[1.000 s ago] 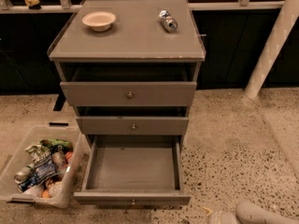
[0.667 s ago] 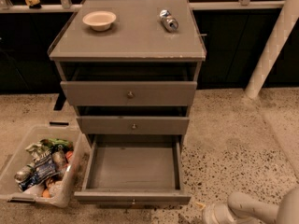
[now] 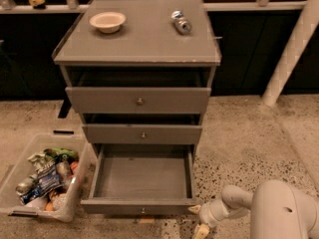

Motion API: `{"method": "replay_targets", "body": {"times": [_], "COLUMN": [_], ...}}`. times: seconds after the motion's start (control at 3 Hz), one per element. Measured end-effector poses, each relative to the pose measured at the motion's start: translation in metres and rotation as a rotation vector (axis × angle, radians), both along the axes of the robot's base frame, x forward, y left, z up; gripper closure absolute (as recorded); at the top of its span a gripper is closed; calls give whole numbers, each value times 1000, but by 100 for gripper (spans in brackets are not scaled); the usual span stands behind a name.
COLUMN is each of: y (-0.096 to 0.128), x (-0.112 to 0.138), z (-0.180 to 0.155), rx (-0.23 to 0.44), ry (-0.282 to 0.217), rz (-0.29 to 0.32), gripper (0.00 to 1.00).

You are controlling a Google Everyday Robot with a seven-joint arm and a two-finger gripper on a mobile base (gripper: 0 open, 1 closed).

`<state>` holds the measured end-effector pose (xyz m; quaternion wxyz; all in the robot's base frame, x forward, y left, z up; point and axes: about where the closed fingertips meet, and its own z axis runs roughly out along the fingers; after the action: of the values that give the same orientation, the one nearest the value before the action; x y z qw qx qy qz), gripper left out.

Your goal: Close bottom drawer

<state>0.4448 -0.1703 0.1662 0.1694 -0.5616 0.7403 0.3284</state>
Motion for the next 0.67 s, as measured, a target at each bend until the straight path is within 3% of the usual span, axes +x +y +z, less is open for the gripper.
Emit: {"method": "replay_targets", "body": {"times": [0.33, 0.67], "y": [17, 28], "x": [34, 65], "z": [-3, -1], "rx": [7, 28], "ry": [-29, -77], "rz": [23, -13], "gripper": [0, 0]}}
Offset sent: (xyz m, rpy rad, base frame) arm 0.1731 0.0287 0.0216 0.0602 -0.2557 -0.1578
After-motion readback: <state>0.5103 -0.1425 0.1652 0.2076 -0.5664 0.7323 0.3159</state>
